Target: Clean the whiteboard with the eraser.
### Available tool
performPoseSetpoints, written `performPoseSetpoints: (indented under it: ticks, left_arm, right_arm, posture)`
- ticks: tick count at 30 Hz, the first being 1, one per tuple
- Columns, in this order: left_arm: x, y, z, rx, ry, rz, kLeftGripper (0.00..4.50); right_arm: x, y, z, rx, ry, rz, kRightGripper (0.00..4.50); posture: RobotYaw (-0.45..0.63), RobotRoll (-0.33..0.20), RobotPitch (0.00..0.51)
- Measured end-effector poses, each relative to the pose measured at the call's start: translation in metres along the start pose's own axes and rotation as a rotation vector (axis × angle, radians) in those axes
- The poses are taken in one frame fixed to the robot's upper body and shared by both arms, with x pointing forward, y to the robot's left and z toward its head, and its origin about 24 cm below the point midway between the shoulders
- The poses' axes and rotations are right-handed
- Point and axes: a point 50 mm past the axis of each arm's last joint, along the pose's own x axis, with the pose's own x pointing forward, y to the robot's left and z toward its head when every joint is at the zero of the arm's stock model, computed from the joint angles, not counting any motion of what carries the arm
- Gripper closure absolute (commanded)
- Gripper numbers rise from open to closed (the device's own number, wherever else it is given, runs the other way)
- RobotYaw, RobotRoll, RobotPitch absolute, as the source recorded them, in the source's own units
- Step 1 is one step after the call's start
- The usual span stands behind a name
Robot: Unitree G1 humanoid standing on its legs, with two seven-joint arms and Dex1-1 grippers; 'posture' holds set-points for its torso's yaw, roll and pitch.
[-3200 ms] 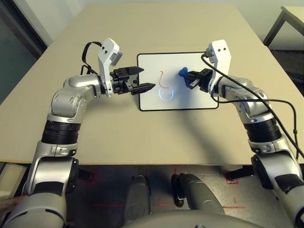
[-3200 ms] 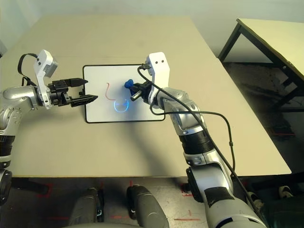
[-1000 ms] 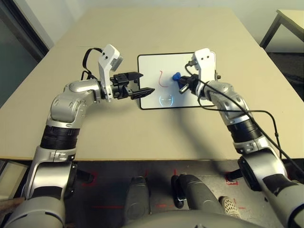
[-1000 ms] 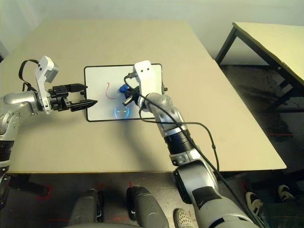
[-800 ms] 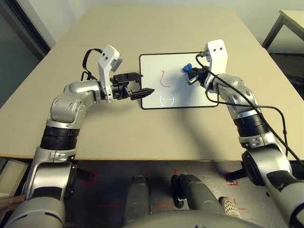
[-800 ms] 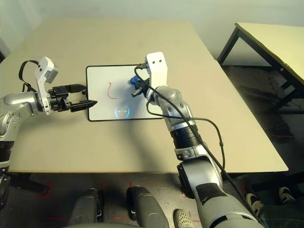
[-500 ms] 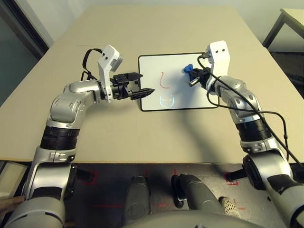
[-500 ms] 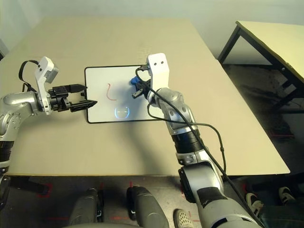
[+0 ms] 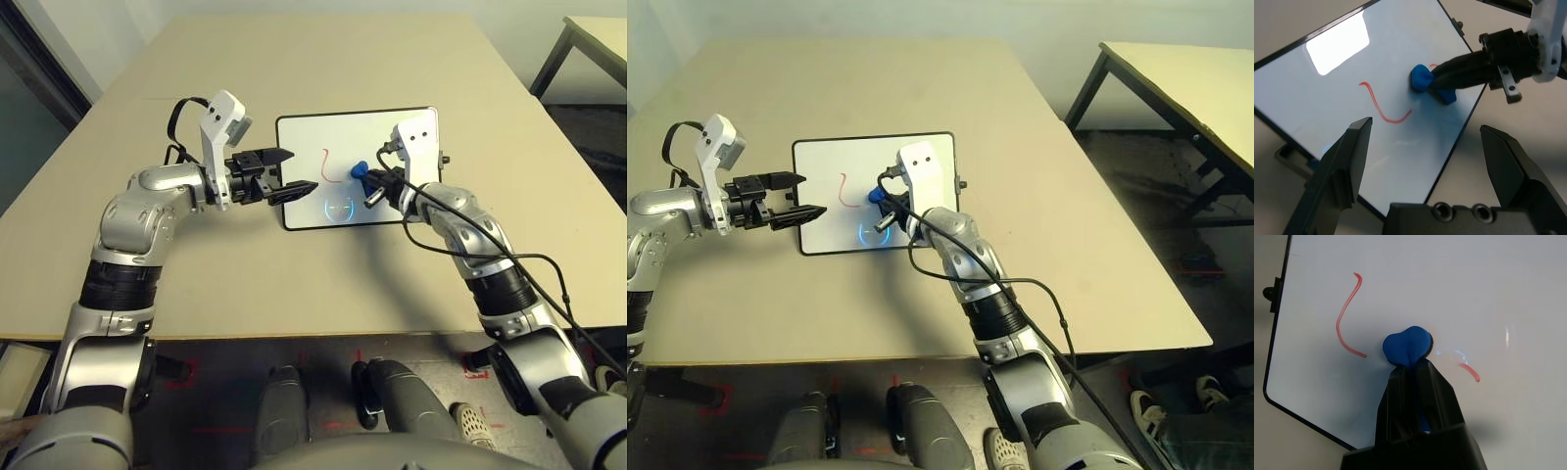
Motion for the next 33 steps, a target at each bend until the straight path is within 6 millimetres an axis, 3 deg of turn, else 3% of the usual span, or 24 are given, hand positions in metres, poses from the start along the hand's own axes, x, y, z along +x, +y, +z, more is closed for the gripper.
performPoseSetpoints:
  ticks: [5, 11, 17, 25, 33]
  left_arm:
    - [-0.002, 0.0, -0.001, -0.007, 0.006, 0.006, 0.0]
    - [-0.002, 0.0, -0.001, -0.008, 0.007, 0.005, 0.0]
    - [-0.002, 0.0, -0.001, -0.012, 0.01, 0.005, 0.0]
    - [-0.002, 0.0, -0.001, -0.015, 0.011, 0.005, 0.0]
    - [-0.002, -0.002, 0.001, -0.007, 0.007, 0.001, 0.0]
  right_arm:
    - [-0.009, -0.025, 0.0, 0.016, 0.019, -0.112, 4.43]
    - [-0.017, -0.035, -0.003, 0.017, 0.04, -0.166, 4.43]
    - [-0.019, -0.028, -0.003, 0.017, 0.039, -0.16, 4.43]
    - [-0.016, 0.001, -0.007, -0.001, 0.062, -0.06, 4.43]
    - [-0.014, 0.004, -0.006, -0.005, 0.073, -0.044, 4.44]
  posture:
    - [-0.03, 0.0, 0.125]
    - [-0.03, 0.0, 0.127]
    - [-0.03, 0.0, 0.131]
    - [-0.02, 0.0, 0.132]
    - [-0.02, 0.0, 0.133]
